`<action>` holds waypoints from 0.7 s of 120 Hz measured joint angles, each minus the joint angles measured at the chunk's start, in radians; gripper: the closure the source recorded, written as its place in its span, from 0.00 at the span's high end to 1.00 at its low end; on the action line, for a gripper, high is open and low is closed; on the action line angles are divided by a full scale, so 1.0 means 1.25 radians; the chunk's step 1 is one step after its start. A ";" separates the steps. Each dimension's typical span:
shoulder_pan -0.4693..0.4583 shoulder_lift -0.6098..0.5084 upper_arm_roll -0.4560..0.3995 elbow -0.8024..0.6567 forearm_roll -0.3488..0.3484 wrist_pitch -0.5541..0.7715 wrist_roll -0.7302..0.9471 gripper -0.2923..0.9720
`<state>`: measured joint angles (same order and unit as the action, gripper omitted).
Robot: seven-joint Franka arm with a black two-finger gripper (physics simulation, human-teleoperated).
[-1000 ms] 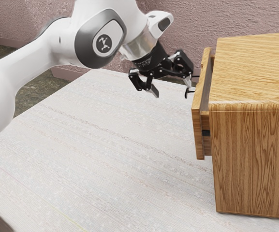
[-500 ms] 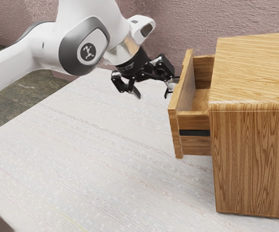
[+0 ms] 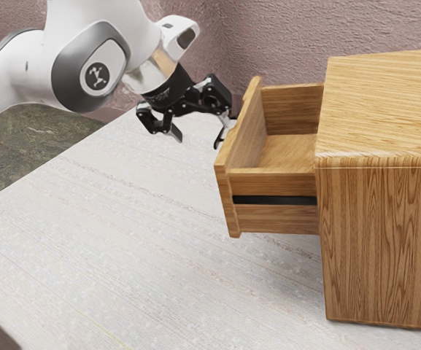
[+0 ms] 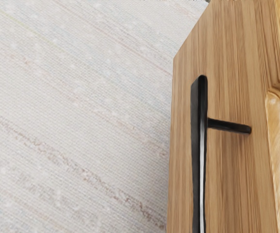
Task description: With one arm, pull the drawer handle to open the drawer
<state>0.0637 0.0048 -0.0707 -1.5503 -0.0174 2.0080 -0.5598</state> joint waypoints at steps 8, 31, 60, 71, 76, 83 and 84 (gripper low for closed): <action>0.003 0.002 0.005 -0.009 0.000 0.003 0.000 0.77; 0.006 0.008 0.007 -0.016 0.000 0.014 0.000 0.77; -0.010 0.025 0.010 -0.016 0.000 0.024 -0.001 0.77; -0.016 0.023 0.012 -0.022 -0.002 0.027 -0.001 0.77; -0.024 0.021 0.018 -0.023 -0.002 0.027 -0.001 0.77; -0.030 0.019 0.024 -0.024 -0.001 0.028 -0.001 0.77; -0.031 0.019 0.025 -0.025 -0.001 0.028 -0.001 0.77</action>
<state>0.0254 0.0287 -0.0399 -1.5813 -0.0186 2.0435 -0.5617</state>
